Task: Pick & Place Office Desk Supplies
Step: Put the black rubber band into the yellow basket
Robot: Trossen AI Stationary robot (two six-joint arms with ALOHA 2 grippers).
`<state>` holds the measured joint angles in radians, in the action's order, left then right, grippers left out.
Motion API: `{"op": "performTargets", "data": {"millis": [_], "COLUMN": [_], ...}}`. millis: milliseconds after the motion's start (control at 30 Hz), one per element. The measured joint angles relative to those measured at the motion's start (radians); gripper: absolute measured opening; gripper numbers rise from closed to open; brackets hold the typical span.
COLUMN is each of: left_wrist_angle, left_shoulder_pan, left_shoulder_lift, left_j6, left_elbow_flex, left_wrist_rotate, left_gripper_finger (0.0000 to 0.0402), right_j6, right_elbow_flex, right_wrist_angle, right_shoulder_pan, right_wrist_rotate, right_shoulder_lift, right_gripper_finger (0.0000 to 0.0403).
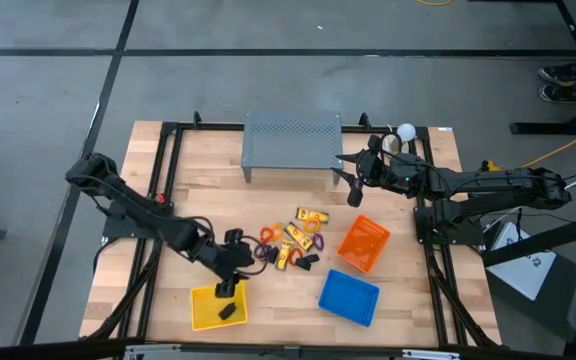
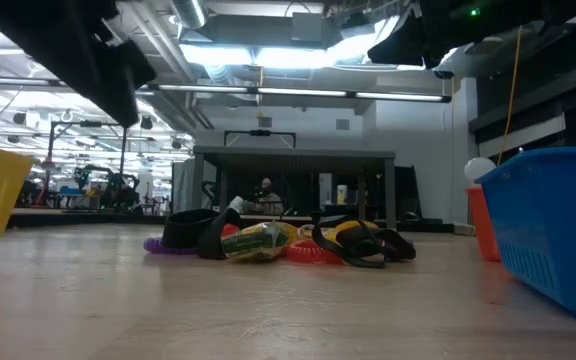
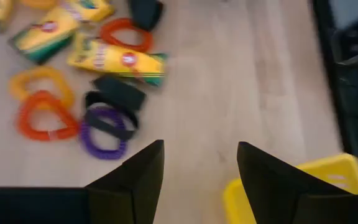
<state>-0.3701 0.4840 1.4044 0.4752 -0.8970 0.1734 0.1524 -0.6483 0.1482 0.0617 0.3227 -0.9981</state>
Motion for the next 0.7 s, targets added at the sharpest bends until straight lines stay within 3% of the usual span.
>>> {"op": "performTargets", "data": {"millis": [200,400,700], "left_wrist_angle": [-0.118,0.014,0.069], "left_shoulder_pan": [-0.128,-0.220,-0.258], "left_shoulder_lift": [0.059,0.163,0.184], "left_j6": [0.058,0.011,0.035], "left_elbow_flex": [0.008,0.008,0.007], "left_wrist_rotate": [0.155,0.042,0.015], "left_gripper_finger": [0.0198,0.0198,0.0198], "right_j6": [-0.003,-0.003,-0.003], "right_elbow_flex": [0.000,0.000,0.000], "right_wrist_angle": [0.000,0.000,-0.001], "right_shoulder_pan": [0.000,0.000,0.000], "right_wrist_rotate": [0.002,0.002,-0.002], "right_shoulder_lift": [0.000,0.000,0.000], "right_gripper_finger": [0.0165,0.0165,0.0165]}}
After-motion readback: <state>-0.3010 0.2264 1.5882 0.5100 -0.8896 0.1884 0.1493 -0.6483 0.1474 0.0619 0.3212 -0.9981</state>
